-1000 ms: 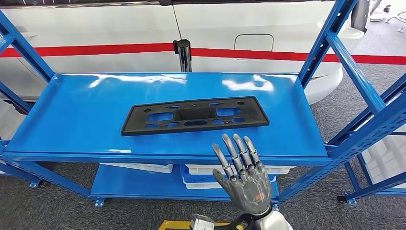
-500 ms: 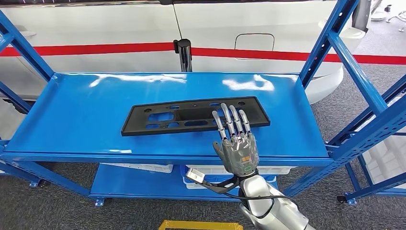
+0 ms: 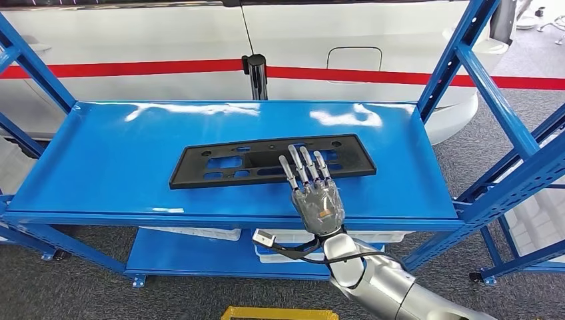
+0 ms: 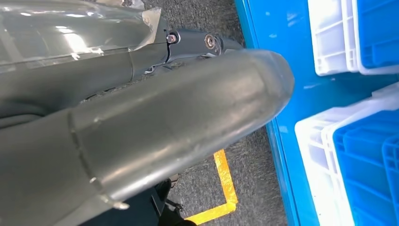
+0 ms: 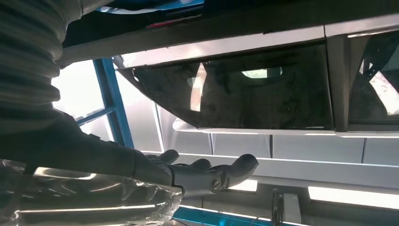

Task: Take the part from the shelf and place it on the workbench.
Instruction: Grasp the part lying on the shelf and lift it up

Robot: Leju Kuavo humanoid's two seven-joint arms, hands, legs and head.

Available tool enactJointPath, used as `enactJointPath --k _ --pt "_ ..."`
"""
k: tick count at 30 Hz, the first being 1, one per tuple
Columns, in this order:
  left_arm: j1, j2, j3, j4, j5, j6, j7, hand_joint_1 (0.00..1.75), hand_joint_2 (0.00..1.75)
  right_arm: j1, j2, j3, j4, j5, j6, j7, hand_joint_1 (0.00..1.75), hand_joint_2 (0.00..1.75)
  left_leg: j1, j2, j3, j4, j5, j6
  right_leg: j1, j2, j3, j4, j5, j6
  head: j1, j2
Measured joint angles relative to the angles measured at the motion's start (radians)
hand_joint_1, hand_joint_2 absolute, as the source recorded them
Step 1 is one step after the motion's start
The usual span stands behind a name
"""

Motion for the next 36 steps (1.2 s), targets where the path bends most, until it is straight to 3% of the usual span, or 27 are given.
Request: enactJointPath --k 6,20,36 --pt "-0.014 0.0 -0.024 0.018 0.009 0.0 0.0 0.0 0.0 -0.03 0.036 0.021 0.077 0.0 0.009 0.0 0.0 1.75 0.0 0.0 0.0 0.0 0.0 0.0 0.0 0.0 0.0 0.0 0.0 0.0 0.0 0.0" --pt "-0.027 0.003 -0.059 0.04 0.031 0.006 0.0 0.0 0.0 -0.109 0.231 0.056 0.383 0.0 -0.007 -0.003 0.0 1.75 0.0 0.002 0.003 0.0 0.0 0.0 0.0 0.001 0.002 0.0 0.0 0.0 0.0 0.0" --pt "-0.029 0.004 -0.087 0.044 0.032 -0.004 0.0 0.0 0.0 -0.195 0.294 0.072 0.611 0.0 -0.005 0.002 0.0 1.75 -0.001 0.003 0.015 -0.001 0.0 0.0 0.0 0.001 0.015 0.0 0.0 0.0 0.0 0.0"
